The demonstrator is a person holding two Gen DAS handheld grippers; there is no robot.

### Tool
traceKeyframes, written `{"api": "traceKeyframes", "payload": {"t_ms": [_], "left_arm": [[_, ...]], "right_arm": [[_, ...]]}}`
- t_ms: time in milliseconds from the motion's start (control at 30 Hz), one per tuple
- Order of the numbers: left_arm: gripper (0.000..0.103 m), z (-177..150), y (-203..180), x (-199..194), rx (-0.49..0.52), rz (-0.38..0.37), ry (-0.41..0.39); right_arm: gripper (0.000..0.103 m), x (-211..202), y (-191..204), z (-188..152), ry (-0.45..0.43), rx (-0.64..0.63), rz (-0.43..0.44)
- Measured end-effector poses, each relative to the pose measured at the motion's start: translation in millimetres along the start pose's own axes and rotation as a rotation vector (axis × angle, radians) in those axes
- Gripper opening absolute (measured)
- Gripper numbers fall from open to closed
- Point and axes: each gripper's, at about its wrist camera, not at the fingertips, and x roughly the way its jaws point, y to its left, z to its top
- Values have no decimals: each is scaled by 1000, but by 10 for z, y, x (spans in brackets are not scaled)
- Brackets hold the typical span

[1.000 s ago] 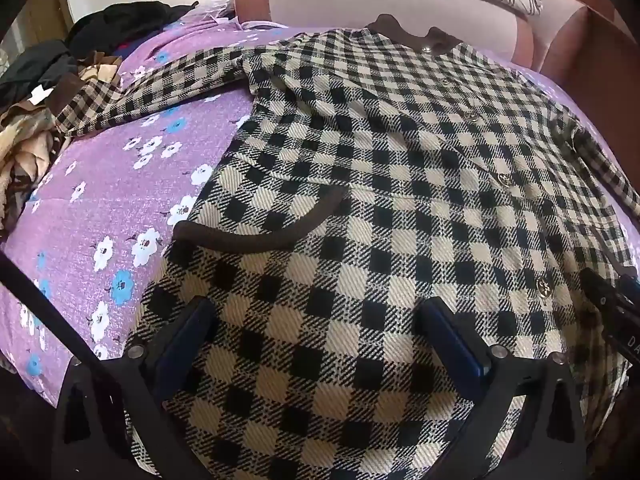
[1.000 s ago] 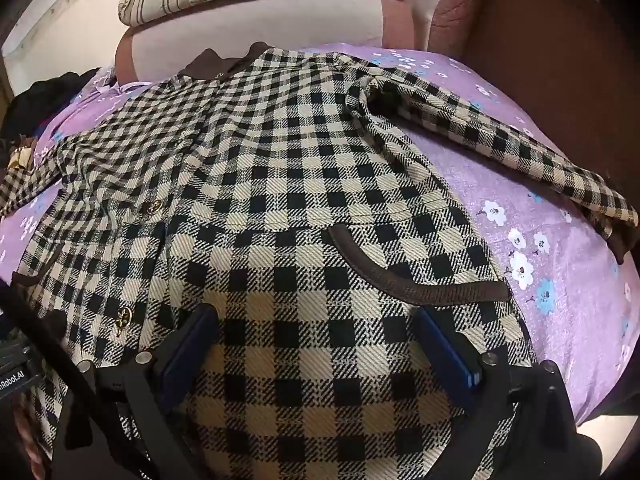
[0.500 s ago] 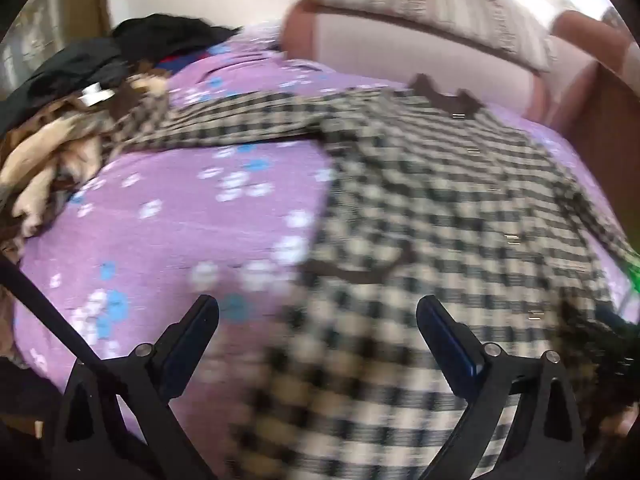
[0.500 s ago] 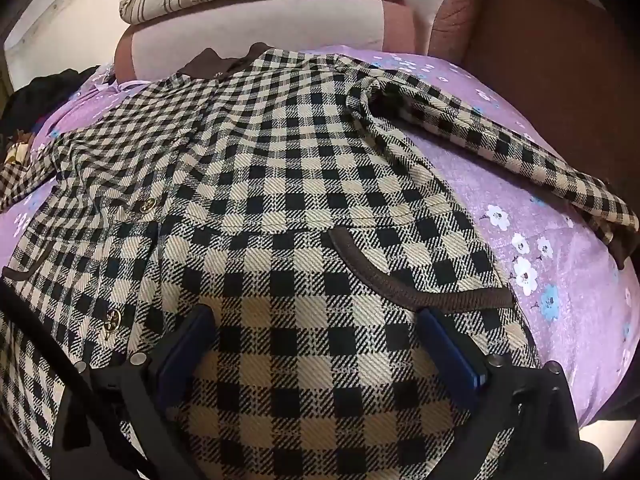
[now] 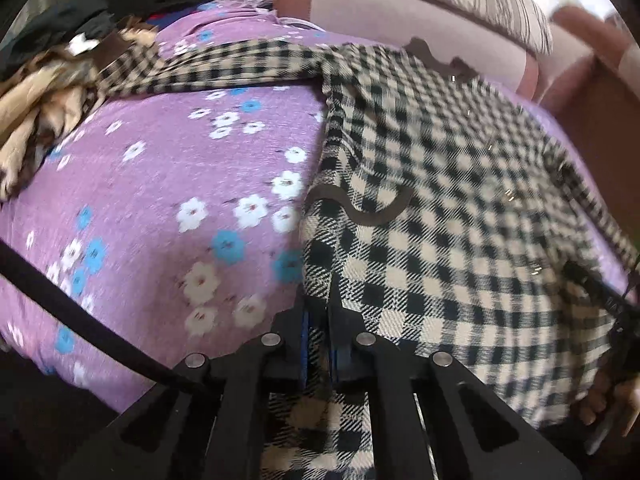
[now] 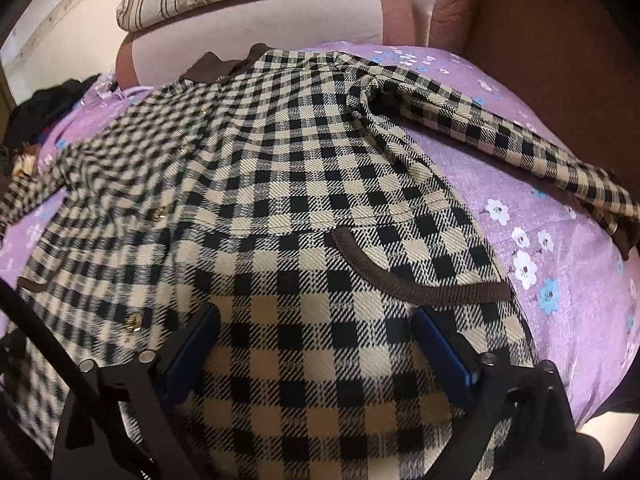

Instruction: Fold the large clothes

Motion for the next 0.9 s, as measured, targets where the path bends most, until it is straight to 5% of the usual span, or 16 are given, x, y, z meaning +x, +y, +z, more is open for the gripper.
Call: {"api": "traceKeyframes", "payload": {"t_ms": [333,400,467,500,700,900], "left_arm": [[6,-214,81,-368,23,110,-46],[19,-160,47,-422,34,116,-69],[46,-121,-19,-470,45,105,-92],[49,-99,-61,-487,56,103,-105],[53,15,-377,-413,129,97,-100],[63,109,-636,-390,159,91,-111]], "right_arm": [[96,-302,65,-62,-59,-24,55],[96,-348,116,-52,-70,-30,74],[96,-388,172,-53,-88,-43,75],[96,-410,202,-54,-102,-52,65],[96,-465,262,-109,-150,-87,-14],[93,-404,183,-104,-80,-67,58]]}}
